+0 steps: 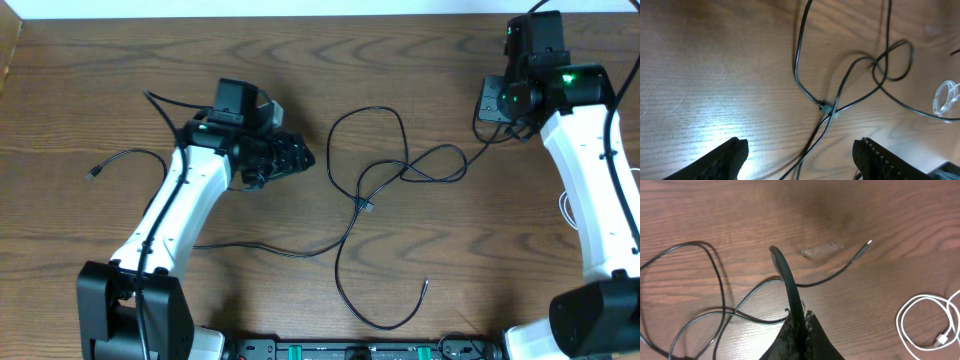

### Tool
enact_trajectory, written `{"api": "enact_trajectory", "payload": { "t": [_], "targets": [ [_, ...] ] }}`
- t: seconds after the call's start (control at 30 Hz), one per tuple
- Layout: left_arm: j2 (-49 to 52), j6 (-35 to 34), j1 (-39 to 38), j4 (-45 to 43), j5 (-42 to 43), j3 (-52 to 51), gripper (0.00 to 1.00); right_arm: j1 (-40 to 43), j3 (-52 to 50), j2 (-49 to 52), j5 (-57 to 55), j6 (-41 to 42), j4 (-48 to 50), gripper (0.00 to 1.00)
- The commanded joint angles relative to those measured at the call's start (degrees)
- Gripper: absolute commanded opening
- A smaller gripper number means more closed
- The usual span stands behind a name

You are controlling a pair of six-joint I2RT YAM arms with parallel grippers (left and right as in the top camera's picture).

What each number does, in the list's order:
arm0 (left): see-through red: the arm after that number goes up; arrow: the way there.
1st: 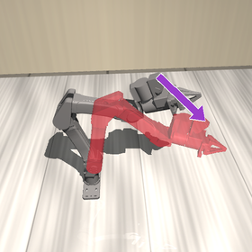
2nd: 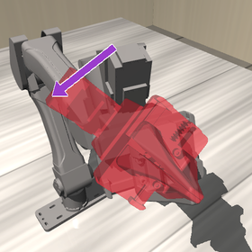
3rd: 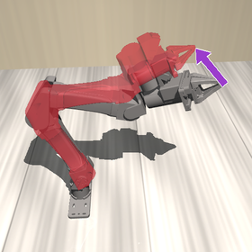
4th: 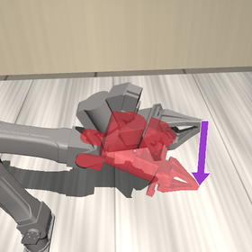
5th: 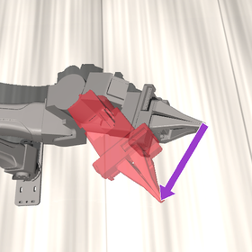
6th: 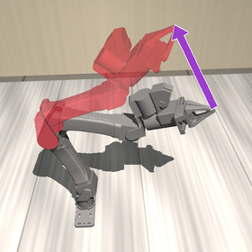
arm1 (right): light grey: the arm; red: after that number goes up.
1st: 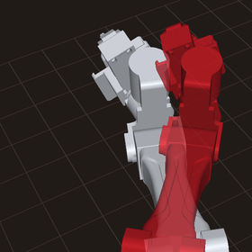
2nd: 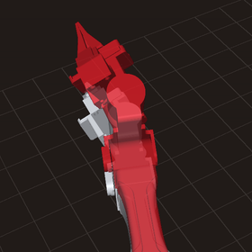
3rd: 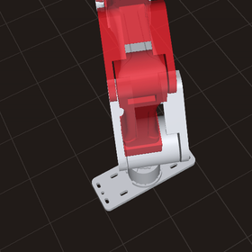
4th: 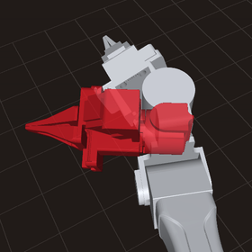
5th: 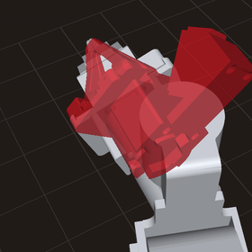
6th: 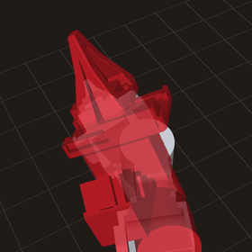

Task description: Untangle cables

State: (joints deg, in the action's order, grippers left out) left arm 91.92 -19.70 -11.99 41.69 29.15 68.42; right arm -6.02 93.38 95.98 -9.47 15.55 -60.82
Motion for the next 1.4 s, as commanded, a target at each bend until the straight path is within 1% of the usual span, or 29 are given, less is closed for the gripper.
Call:
{"api": "enact_trajectory", "payload": {
  "t": [0.0,0.1,0.23,0.27,0.33,0.37,0.47,0.5,0.53,0.57,0.6,0.63,0.73,0.77,0.8,0.83,0.87,0.9,1.0,1.13,1.37],
  "targets": [
    [-0.9,-2.3,-3.0,0.8,-7.9,0.9,0.73,1.2,0.6,1.2,-0.1,2.3,-0.3,0.01],
    [-0.9,-3.4,-5.8,-0.4,-10.4,0.9,0.72,1.2,0.6,1.2,0.2,2.2,-0.3,0.01],
    [-0.2,-3.1,-9.6,-4.8,-12.5,0.9,0.72,1.2,0.6,1.2,0.2,2.2,-0.7,0.01],
    [0.3,-3.1,-11.3,-7.4,-12.5,0.9,0.69,1.2,0.6,1.2,0.2,2.2,-1.0,0.01],
    [1.5,-3.1,-13.5,-10.5,-12.5,0.9,0.60,1.2,0.6,1.2,0.2,2.2,-1.2,0.01],
    [2.3,-3.1,-14.6,-12.0,-12.5,0.9,0.58,1.2,0.6,1.2,0.1,2.2,-1.3,0.01],
    [5.7,-3.0,-18.5,-15.3,-12.5,0.9,0.42,1.2,0.6,1.2,-0.1,2.2,-1.4,0.01],
    [7.5,-2.5,-20.3,-16.5,-12.5,0.9,0.29,1.2,0.6,1.2,-0.1,2.2,-1.4,0.01],
    [8.4,-1.7,-21.3,-17.1,-12.5,0.9,0.22,1.2,0.6,1.2,-0.1,2.2,-1.4,0.01],
    [9.3,-1.0,-22.3,-17.9,-12.5,0.9,0.18,1.2,0.6,1.2,-0.1,2.2,-1.4,0.01],
    [10.0,-0.4,-23.0,-18.4,-12.5,0.9,0.12,1.2,0.6,1.2,-0.1,2.2,-1.4,0.01],
    [10.8,0.0,-23.8,-19.1,-12.5,0.9,0.08,1.2,0.6,1.2,-0.1,2.2,-1.4,0.01],
    [11.5,2.1,-25.3,-20.2,-12.5,0.9,0.08,1.2,0.6,1.2,-0.1,2.2,-1.4,0.01],
    [11.5,2.6,-25.6,-20.3,-12.8,0.9,0.09,1.2,0.6,1.2,-0.1,2.2,-1.4,0.01],
    [11.6,2.8,-26.1,-20.4,-14.0,0.9,0.13,1.2,0.6,1.2,0.0,2.2,-1.5,0.01],
    [11.6,3.0,-26.4,-20.4,-14.9,0.9,0.14,1.2,0.6,1.2,0.0,2.2,-1.6,0.01],
    [11.6,3.3,-26.9,-20.4,-16.2,0.9,0.17,1.2,0.6,1.2,0.0,2.2,-1.6,0.01],
    [11.6,3.4,-27.1,-20.4,-16.8,0.9,0.22,1.2,0.6,1.2,0.0,2.2,-1.6,0.01],
    [11.9,3.6,-27.7,-20.5,-17.2,0.9,0.34,1.2,0.6,1.2,-0.1,2.2,-1.6,0.01],
    [13.1,3.6,-28.9,-21.7,-17.2,0.9,0.38,1.2,0.6,1.2,0.0,2.2,-1.6,0.01],
    [17.2,3.5,-29.1,-24.3,-17.2,0.9,0.38,1.2,0.6,1.2,0.0,2.2,-1.8,0.01]
  ]
}}
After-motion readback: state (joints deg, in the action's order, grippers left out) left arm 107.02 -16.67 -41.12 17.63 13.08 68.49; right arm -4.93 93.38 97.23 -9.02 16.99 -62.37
